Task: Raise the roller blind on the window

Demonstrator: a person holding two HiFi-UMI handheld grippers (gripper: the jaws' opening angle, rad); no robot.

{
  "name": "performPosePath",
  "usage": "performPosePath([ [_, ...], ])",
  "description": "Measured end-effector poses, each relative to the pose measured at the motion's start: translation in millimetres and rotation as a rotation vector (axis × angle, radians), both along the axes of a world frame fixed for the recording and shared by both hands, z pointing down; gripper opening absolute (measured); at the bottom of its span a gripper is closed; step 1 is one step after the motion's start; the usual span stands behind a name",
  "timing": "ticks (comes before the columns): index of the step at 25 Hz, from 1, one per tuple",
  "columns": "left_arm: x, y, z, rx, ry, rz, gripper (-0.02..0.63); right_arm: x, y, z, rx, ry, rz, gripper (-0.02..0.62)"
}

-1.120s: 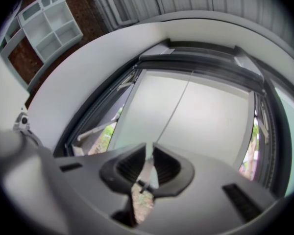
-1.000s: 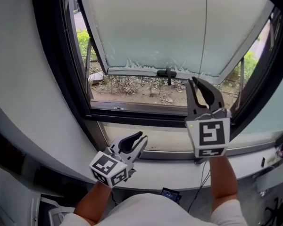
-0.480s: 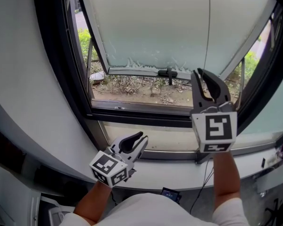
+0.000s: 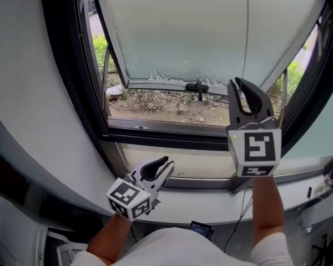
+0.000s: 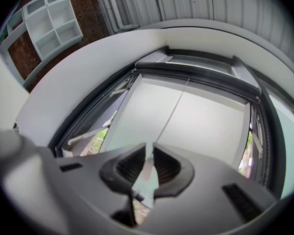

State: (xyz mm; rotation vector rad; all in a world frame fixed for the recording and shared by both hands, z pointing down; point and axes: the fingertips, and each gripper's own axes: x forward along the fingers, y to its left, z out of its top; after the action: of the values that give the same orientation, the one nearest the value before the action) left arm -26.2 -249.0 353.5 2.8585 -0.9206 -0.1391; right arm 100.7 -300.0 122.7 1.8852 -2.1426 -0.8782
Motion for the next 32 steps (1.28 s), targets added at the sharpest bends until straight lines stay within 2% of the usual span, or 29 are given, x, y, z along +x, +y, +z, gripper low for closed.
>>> performPosePath([
  [19, -7.1, 0.6, -2.4, 0.0, 0.016, -0.013, 0.095, 0.7, 3.4, -29.5, 0.055, -0.001, 0.006, 0.054],
  [32, -2.7, 3.2, -5.9, 0.007, 0.017, -0.001, 0.095, -1.0, 2.2, -31.0, 0.045, 0.017, 0.005, 0.054],
])
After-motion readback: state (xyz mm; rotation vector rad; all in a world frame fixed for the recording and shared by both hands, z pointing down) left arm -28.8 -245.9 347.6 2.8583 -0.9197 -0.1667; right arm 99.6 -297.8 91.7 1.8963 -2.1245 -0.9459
